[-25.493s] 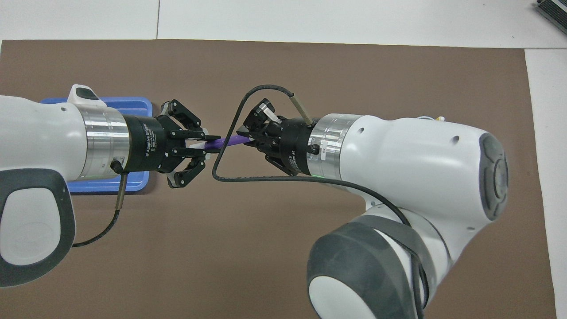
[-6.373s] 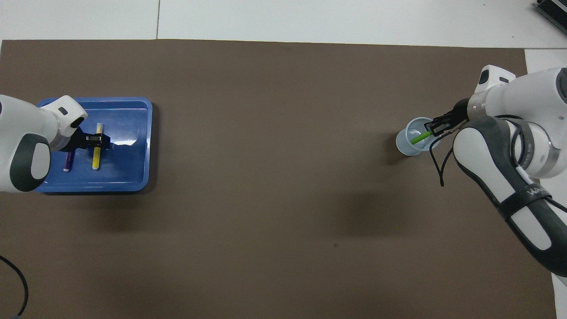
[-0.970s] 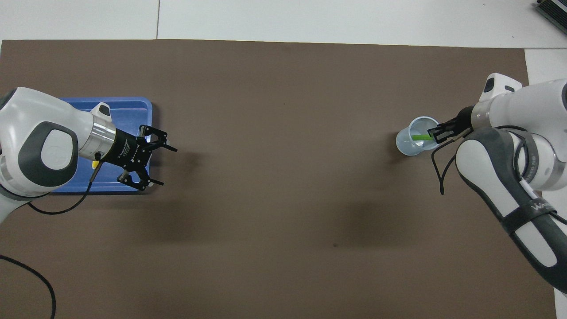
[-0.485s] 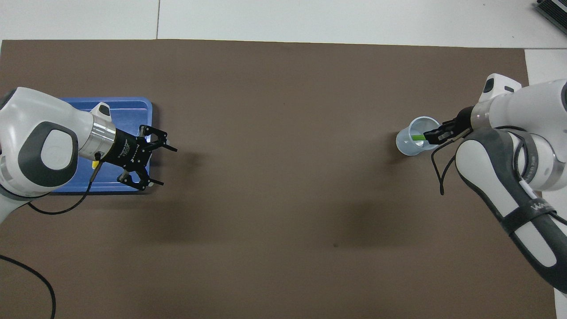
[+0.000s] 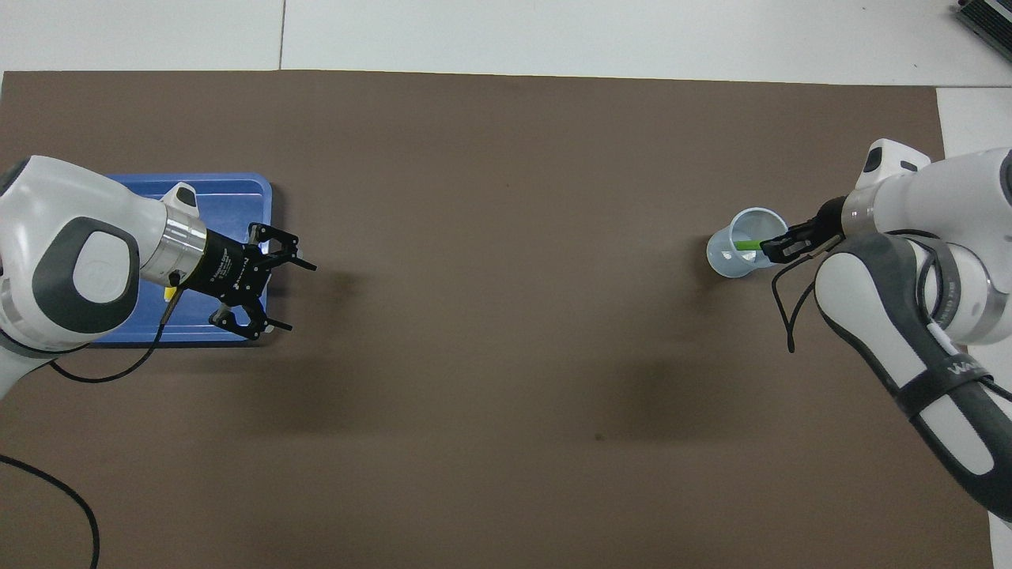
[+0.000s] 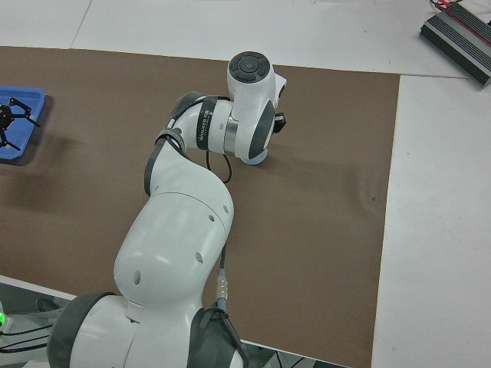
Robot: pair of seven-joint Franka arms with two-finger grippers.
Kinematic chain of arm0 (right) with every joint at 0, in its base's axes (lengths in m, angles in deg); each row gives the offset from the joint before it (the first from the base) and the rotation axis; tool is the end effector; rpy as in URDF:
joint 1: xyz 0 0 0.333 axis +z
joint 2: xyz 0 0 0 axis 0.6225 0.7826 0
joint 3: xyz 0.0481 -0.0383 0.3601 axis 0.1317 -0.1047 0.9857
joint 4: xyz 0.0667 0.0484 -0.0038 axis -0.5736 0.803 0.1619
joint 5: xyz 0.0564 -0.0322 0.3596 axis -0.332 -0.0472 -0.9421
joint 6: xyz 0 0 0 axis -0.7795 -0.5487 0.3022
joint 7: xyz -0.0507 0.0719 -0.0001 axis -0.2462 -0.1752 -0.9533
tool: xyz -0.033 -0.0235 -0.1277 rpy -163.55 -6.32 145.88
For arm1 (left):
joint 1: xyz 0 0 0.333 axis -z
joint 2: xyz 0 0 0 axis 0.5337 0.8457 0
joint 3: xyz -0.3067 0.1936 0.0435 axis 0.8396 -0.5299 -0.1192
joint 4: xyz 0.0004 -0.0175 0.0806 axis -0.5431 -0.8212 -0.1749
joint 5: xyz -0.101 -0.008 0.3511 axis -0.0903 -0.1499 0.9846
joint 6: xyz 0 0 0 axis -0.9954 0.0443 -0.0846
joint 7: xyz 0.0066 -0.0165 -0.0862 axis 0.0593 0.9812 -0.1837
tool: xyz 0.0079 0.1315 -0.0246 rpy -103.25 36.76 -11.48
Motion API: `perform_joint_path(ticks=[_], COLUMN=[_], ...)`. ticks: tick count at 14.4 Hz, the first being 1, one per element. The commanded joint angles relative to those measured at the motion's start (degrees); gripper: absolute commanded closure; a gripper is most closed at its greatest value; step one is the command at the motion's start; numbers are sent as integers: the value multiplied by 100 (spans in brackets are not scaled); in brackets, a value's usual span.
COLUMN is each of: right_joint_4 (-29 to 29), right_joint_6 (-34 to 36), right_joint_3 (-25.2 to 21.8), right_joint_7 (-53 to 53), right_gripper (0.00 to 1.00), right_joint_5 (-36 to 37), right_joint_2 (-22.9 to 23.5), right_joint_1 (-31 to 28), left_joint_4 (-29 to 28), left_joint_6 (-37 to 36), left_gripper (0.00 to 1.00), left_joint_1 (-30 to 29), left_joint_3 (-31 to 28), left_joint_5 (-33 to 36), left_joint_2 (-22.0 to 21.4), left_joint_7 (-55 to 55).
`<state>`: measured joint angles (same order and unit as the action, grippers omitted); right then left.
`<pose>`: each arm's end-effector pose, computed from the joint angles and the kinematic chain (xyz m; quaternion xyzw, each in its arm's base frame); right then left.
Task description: Right arm passes pens to left for tray arrangement
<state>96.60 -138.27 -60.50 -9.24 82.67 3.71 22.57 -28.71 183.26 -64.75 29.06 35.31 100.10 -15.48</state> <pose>0.6023 -0.0276 0.4125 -0.9724 -0.2219 -0.0584 0.0414 0.5576 -0.0789 0.3918 0.7924 0.5360 -0.2470 0.1544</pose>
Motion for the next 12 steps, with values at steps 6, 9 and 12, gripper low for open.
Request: perform_joint_path(ticks=[6,9,12], right_joint_4=[54,54,36], right_joint_6=[38,21,30], right_joint_3=[75,66,75], right_joint_7=[-102,-85,-59], right_gripper=[89,49,41], right_joint_5=[89,37,19], right_joint_2=[-74,-74,-74], right_joint_1=[-86,-86,-51], left_joint_4=[-208,-217,-217], left_joint_6=[108,117,117], left_gripper=[4,4,4], left_joint_1=[6,6,6], left_joint_3=[-54,-54,-54], left_joint_5=[-40,-31,-31], left_joint_2=[-227,-227,-227], left_joint_7=[47,47,55])
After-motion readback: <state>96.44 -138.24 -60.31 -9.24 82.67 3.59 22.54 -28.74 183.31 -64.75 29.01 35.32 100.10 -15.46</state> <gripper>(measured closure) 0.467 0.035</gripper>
